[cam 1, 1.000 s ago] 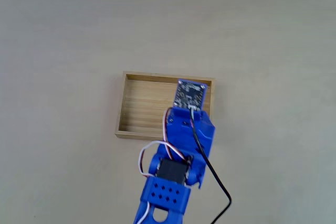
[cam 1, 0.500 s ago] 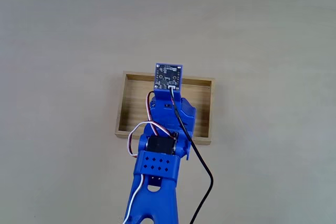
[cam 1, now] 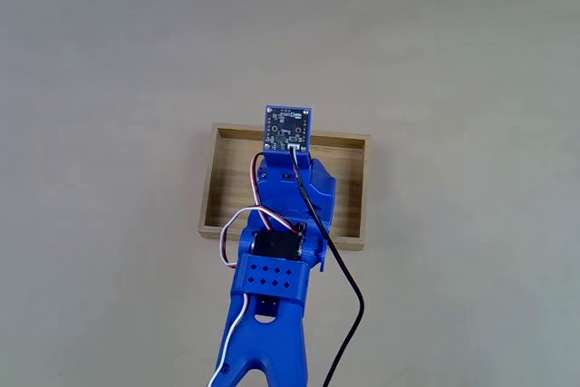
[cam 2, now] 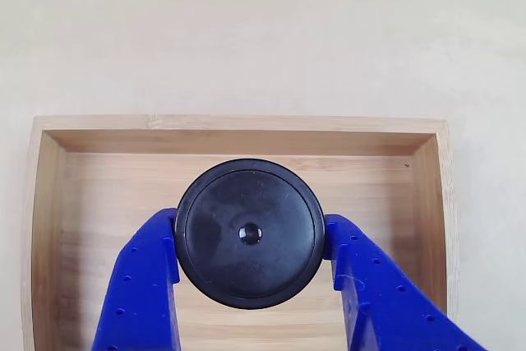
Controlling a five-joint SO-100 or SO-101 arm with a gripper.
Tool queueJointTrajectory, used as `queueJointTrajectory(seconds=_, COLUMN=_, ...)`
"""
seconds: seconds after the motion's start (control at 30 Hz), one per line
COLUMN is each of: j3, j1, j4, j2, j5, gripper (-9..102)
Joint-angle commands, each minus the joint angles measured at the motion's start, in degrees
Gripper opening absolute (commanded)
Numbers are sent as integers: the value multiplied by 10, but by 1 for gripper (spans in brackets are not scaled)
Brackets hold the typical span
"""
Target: Place the black cylinder in the wooden box then return to rest.
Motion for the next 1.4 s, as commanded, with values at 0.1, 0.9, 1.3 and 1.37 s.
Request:
queueJointTrajectory(seconds=0.1, j3=3, j1=-14, j4=-33, j2=-6, j5=7, gripper=16)
queueJointTrajectory(seconds=0.9, j3=31, j1=-12, j4=-49, j2=26, j5=8, gripper=16)
queueJointTrajectory(seconds=1.3, j3=35, j1=-6, j4=-49, j2=19, j5=17, gripper=24)
queueJointTrajectory(seconds=1.37, j3=38, j1=-4, j4=-49, j2=18, j5=18, gripper=25)
